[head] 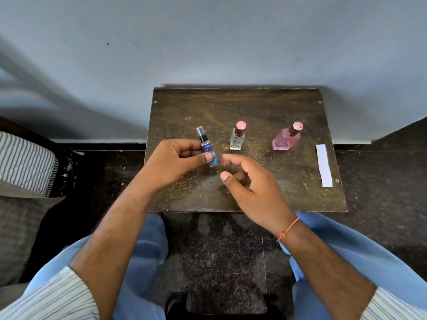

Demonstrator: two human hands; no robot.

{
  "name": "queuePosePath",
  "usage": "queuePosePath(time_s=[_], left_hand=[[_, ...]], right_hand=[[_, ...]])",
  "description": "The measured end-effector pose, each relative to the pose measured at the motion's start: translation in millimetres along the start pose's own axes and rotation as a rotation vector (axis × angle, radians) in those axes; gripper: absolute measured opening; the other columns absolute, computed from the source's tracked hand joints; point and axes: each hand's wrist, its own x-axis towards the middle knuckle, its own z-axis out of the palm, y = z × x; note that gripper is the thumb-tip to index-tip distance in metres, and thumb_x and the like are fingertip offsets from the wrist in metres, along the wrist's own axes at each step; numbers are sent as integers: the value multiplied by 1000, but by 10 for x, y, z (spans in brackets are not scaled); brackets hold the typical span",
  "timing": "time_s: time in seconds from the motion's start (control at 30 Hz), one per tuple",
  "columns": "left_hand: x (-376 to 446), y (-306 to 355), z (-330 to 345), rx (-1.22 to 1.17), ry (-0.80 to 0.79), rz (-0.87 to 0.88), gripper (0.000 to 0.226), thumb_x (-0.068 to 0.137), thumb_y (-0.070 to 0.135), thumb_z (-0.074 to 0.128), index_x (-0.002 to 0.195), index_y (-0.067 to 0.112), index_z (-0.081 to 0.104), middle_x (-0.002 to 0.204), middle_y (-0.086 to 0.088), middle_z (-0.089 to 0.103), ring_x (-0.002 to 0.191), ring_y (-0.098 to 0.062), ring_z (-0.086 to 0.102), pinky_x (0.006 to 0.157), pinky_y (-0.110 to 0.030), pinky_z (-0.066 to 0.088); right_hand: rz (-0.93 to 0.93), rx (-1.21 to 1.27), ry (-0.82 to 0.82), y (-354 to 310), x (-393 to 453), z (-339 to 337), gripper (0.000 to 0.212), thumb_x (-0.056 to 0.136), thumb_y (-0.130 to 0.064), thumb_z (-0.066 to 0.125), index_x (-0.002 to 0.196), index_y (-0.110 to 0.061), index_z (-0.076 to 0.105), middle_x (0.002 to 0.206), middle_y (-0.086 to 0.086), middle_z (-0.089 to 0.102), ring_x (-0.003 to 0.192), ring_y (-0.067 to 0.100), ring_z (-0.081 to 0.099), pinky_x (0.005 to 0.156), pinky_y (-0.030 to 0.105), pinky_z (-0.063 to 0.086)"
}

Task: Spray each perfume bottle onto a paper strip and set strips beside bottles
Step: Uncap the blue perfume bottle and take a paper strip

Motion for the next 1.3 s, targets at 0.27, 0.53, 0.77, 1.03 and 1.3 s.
queuePosePath(time_s=[0.27, 0.53, 0.77, 1.03, 1.3], left_hand=[[-22, 41, 141, -70, -171, -23, 29, 88, -2, 81, 116, 4, 80, 101, -6, 85, 87, -6, 80, 69, -10, 56], [-25, 51, 94, 37, -191, -23, 24, 87, 14, 85, 111, 19, 84, 94, -2, 85, 81, -7, 77, 68, -17, 58], [-44, 97, 53, -23, -8, 24, 28, 90, 36, 79, 112, 20, 85, 106, 2, 85, 60, -8, 64, 48, -18, 46], [-38, 97, 94, -29, -62, 32, 20, 98, 26, 75, 110, 13, 84, 107, -2, 85, 53, -9, 61, 45, -18, 46], [-39, 84, 167, -168, -38, -32, 21, 98, 22, 74, 109, 6, 83, 105, -7, 85, 52, -6, 62, 44, -16, 45]], right_hand=[[75, 153, -12, 87, 48, -24, 44, 95, -26, 81, 137, -35, 70, 113, -14, 79, 90, 4, 72, 90, 30, 62], [87, 222, -27, 121, 72, -12, 32, 94, -20, 85, 120, -38, 76, 98, -6, 82, 71, 5, 65, 73, 35, 61], [119, 295, -65, 164, 73, 32, 24, 87, -29, 86, 110, -35, 80, 100, 1, 83, 73, 16, 65, 83, 52, 64], [138, 371, -48, 85, 78, -10, 26, 93, -14, 85, 105, -37, 80, 98, -5, 84, 86, 11, 75, 86, 45, 65], [169, 395, -60, 20, 96, -49, 27, 93, -7, 83, 104, -32, 80, 93, -7, 84, 83, 2, 74, 77, 26, 61]])
